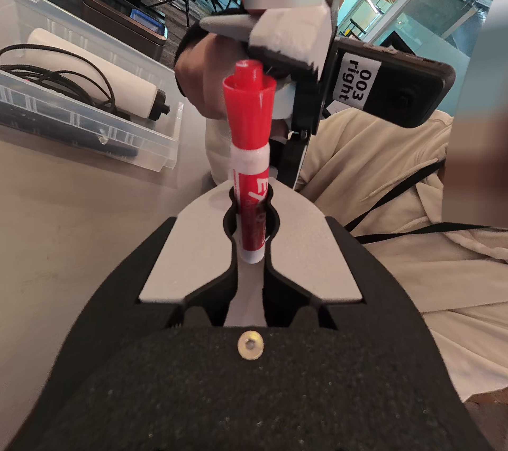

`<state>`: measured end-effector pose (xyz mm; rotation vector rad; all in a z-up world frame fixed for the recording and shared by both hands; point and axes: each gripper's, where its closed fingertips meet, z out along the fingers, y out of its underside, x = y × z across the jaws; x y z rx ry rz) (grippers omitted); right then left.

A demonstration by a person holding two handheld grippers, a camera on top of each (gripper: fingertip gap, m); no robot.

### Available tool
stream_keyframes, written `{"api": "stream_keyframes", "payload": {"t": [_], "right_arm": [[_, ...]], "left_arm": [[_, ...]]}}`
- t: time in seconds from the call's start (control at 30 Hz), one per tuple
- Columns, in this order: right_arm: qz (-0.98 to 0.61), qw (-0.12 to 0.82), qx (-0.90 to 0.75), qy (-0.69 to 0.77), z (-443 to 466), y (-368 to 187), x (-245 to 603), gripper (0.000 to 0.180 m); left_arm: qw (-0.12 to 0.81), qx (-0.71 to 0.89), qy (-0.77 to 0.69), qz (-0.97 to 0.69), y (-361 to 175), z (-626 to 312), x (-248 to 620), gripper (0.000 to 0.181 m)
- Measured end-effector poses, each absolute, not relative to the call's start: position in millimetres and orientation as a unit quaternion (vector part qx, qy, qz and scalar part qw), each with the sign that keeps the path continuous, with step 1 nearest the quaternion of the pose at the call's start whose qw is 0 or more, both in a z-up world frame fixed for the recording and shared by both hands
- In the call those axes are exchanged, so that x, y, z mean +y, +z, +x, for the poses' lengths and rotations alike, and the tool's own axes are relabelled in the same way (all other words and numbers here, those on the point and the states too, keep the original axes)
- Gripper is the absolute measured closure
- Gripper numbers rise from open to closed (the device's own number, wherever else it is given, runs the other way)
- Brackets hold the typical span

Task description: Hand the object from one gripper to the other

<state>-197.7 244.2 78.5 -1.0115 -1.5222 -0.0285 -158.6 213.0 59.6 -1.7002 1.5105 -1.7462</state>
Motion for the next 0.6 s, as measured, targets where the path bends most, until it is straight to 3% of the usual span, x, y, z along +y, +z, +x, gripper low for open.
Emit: {"api": "stream_keyframes", "payload": {"t": [0.17,0.3,0.33,0.6], "right_arm": [[-0.448,0.597,-0.665,-0.024,-196.3,75.3,249.3,0.057],[-0.431,0.627,-0.645,-0.076,-186.5,92.3,258.9,0.095],[-0.424,0.638,-0.638,-0.079,-185.8,96.3,259.7,0.097],[-0.447,0.641,-0.623,-0.014,-188.3,95.6,253.0,0.083]], "left_arm": [[0.135,0.512,-0.608,-0.591,57.7,-154.3,217.9,0.166],[0.149,0.504,-0.614,-0.590,61.8,-158.5,223.0,0.165],[0.155,0.499,-0.616,-0.589,65.0,-158.9,224.7,0.165],[0.191,0.412,-0.635,-0.625,69.8,-160.3,265.4,0.166]]}}
